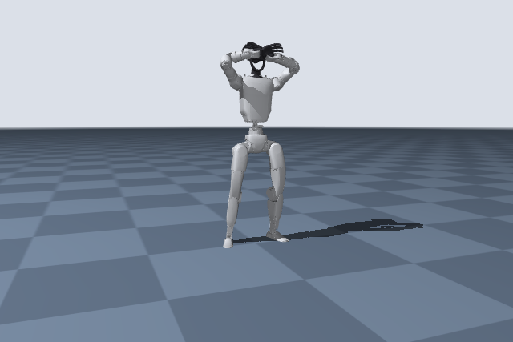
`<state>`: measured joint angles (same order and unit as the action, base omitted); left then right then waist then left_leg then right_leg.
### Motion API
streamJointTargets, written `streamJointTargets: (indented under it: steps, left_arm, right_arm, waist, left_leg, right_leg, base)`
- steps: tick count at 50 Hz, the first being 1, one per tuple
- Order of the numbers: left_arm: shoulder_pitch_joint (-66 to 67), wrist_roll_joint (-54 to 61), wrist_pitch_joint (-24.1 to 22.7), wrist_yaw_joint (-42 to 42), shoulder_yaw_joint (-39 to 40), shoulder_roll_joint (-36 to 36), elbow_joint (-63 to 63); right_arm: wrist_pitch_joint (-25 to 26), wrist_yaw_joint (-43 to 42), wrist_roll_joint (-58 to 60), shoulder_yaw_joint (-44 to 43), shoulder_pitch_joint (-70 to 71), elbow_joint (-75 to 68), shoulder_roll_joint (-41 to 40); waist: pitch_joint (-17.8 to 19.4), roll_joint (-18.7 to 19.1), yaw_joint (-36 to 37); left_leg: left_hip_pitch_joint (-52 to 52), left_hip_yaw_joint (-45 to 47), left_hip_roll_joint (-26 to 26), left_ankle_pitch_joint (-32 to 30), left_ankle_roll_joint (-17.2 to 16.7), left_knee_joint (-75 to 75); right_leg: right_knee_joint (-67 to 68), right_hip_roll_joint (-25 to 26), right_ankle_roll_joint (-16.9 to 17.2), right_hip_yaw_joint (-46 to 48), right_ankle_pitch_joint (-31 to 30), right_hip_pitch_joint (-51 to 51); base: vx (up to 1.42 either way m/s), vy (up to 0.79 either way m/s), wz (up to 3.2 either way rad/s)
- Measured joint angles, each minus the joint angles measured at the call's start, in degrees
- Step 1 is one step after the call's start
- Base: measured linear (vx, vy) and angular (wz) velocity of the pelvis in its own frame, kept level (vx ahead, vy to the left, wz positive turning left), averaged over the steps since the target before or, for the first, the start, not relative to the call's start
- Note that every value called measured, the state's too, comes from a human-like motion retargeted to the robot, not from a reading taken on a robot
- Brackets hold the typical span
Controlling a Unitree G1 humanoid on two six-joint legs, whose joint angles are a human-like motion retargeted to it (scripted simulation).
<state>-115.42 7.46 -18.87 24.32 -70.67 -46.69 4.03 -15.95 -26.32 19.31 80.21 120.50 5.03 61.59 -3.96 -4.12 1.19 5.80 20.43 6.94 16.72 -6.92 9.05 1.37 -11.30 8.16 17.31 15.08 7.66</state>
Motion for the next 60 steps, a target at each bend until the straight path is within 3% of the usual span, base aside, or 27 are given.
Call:
streamJointTargets:
  steps: [3,7,10,12,15,18,23,25,29,32,35,40,45,47,50,52,55,57,60]
  left_arm:
    - [-0.4,0.3,1.7,4.6,2.7,0.0,-11.2]
    - [-0.3,1.1,0.9,1.2,-2.8,-1.2,-19.6]
    - [-0.8,-1.0,0.4,-3.2,-9.4,-2.2,-13.2]
    - [-0.5,-7.0,0.6,-4.4,-9.5,-2.9,-4.1]
    - [-2.8,-16.6,1.6,-1.5,-9.5,-2.9,7.6]
    - [-5.3,-18.2,3.3,3.4,-7.9,-2.0,10.4]
    - [-8.2,-16.5,7.3,9.5,-1.7,-1.1,-4.3]
    - [-9.4,-15.2,8.3,10.2,-2.0,-0.8,-12.9]
    - [-8.4,-11.2,6.6,2.3,-8.0,-1.0,-20.5]
    - [-4.9,-13.1,4.3,-3.6,-9.5,-1.9,-14.0]
    - [-3.7,-20.2,3.5,-3.4,-9.5,-3.3,0.0]
    - [-5.9,-21.1,4.8,5.1,-9.1,-2.1,11.0]
    - [-7.9,-16.2,8.1,8.3,-4.0,0.2,-9.6]
    - [-9.8,-14.4,10.4,5.1,-5.2,2.1,-20.6]
    - [-10.2,-12.6,10.0,-1.0,-9.5,3.2,-29.6]
    - [-6.2,-12.1,7.3,-4.6,-9.5,2.2,-26.6]
    - [-3.0,-15.1,5.0,-6.9,-9.5,1.0,-14.5]
    - [-2.2,-18.3,3.5,-7.1,-9.5,0.0,-3.3]
    - [-2.6,-19.8,2.7,-4.1,-9.5,0.1,9.1]
  right_arm:
    - [-0.7,-4.1,2.1,0.0,1.0,12.6,0.5]
    - [-1.2,-11.1,-3.0,-6.5,-0.2,18.9,-1.0]
    - [0.1,-15.6,-7.5,-11.5,-0.6,12.0,-2.2]
    - [0.9,-16.3,-10.4,-11.9,-0.4,5.2,-2.8]
    - [1.5,-14.1,-13.1,-11.0,-1.0,-3.2,-2.6]
    - [0.4,-6.4,-15.2,-6.9,-3.1,-5.3,-1.5]
    - [-2.7,5.5,-17.8,-1.0,-5.6,5.4,0.0]
    - [-3.6,4.3,-20.4,-3.3,-7.3,11.7,0.1]
    - [-5.7,-0.2,-29.9,-12.6,-11.0,16.3,-3.0]
    - [-5.4,-4.8,-31.1,-13.6,-8.6,11.2,-4.7]
    - [-3.2,-8.9,-27.3,-10.0,-3.8,1.7,-5.9]
    - [-1.1,2.4,-27.2,-4.4,-5.1,-5.2,-5.0]
    - [-2.2,13.1,-28.6,-2.0,-10.3,6.8,-3.3]
    - [-2.5,11.9,-30.5,-5.4,-11.8,11.8,-2.9]
    - [-4.0,7.0,-35.2,-12.9,-14.0,13.8,-4.0]
    - [-5.1,1.5,-36.6,-14.2,-13.6,10.5,-5.0]
    - [-4.3,-6.2,-34.7,-10.5,-7.9,1.3,-5.1]
    - [-3.1,-5.6,-33.0,-7.2,-5.8,-4.8,-5.5]
    - [-1.7,1.7,-32.4,-4.0,-6.5,-9.6,-5.4]
  waist:
    - [0.6,1.0,0.7]
    - [0.4,2.1,1.2]
    - [1.1,2.1,1.6]
    - [0.7,2.7,2.2]
    - [0.2,2.5,2.2]
    - [0.2,1.3,1.5]
    - [0.3,1.3,1.3]
    - [0.5,1.6,1.3]
    - [0.1,1.9,0.7]
    - [-0.7,3.2,1.6]
    - [-0.9,4.2,2.1]
    - [-0.9,1.8,0.3]
    - [-1.4,1.2,-0.3]
    - [-0.4,1.2,-0.1]
    - [-0.3,1.4,-0.5]
    - [-2.0,2.8,0.3]
    - [-1.5,4.8,2.3]
    - [-1.8,5.2,2.4]
    - [-1.7,3.8,1.5]
  left_leg:
    - [0.1,-0.1,-0.3,0.0,0.5,-0.1]
    - [0.1,0.1,-0.4,-0.1,1.0,-0.1]
    - [0.4,0.4,-0.3,0.0,1.1,-0.2]
    - [0.5,0.5,-0.2,0.0,0.9,-0.2]
    - [0.4,0.5,0.0,0.0,0.5,-0.3]
    - [0.4,0.2,0.0,0.0,0.2,-0.2]
    - [0.4,-0.2,-0.1,0.1,0.4,0.1]
    - [0.4,-0.3,-0.1,0.2,0.8,0.2]
    - [0.4,0.0,-0.2,0.1,1.3,0.2]
    - [0.4,0.3,-0.1,0.2,1.3,0.1]
    - [0.6,0.7,0.1,0.2,1.0,0.0]
    - [0.7,0.6,0.2,0.1,0.4,-0.1]
    - [0.5,0.2,0.0,0.0,0.7,0.1]
    - [0.5,0.1,-0.1,0.2,1.1,0.3]
    - [0.4,0.1,-0.1,0.2,1.5,0.4]
    - [0.1,0.3,-0.1,0.0,1.5,0.3]
    - [0.3,0.7,0.1,0.1,1.5,0.2]
    - [0.3,1.0,0.2,0.1,1.1,0.1]
    - [0.4,1.2,0.3,0.1,0.8,0.0]
  right_leg:
    - [-0.1,-0.2,0.6,0.2,0.0,0.2]
    - [0.0,-0.4,1.0,0.0,0.0,0.0]
    - [0.1,-0.3,0.5,-0.3,0.0,0.1]
    - [0.1,-0.2,0.2,-0.5,0.0,0.0]
    - [0.3,0.0,-0.2,-0.5,0.1,-0.2]
    - [0.3,0.0,-0.2,-0.2,0.1,0.0]
    - [0.1,-0.1,0.2,0.4,0.3,0.6]
    - [0.0,-0.1,0.4,0.5,0.3,0.7]
    - [0.0,-0.3,0.7,0.2,0.3,0.5]
    - [0.1,-0.2,0.4,-0.2,0.2,0.2]
    - [0.3,0.0,0.0,-0.7,0.1,0.0]
    - [0.4,0.1,-0.4,-0.7,0.2,0.1]
    - [0.2,-0.1,0.2,-0.1,0.3,0.3]
    - [0.1,-0.1,0.3,0.0,0.3,0.6]
    - [0.0,-0.2,0.5,0.0,0.2,0.5]
    - [-0.1,-0.2,0.6,-0.2,0.0,0.1]
    - [-0.1,0.1,0.1,-0.7,-0.1,0.0]
    - [0.0,0.2,-0.1,-1.0,-0.2,-0.3]
    - [0.1,0.3,-0.5,-1.3,-0.2,-0.5]
  base:
    - [0.0,0.0,0.0]
    - [0.0,0.0,0.0]
    - [0.0,0.0,0.0]
    - [0.0,0.0,0.0]
    - [0.0,0.0,0.0]
    - [0.0,0.0,0.0]
    - [0.0,0.0,0.0]
    - [0.0,0.0,0.0]
    - [0.0,0.0,0.0]
    - [0.0,0.0,0.0]
    - [0.0,0.0,0.0]
    - [0.0,0.0,0.0]
    - [0.0,0.0,0.0]
    - [0.0,0.0,0.0]
    - [0.0,0.0,0.0]
    - [0.0,0.0,0.0]
    - [0.0,0.0,0.0]
    - [0.0,0.0,0.0]
    - [0.0,0.0,0.0]
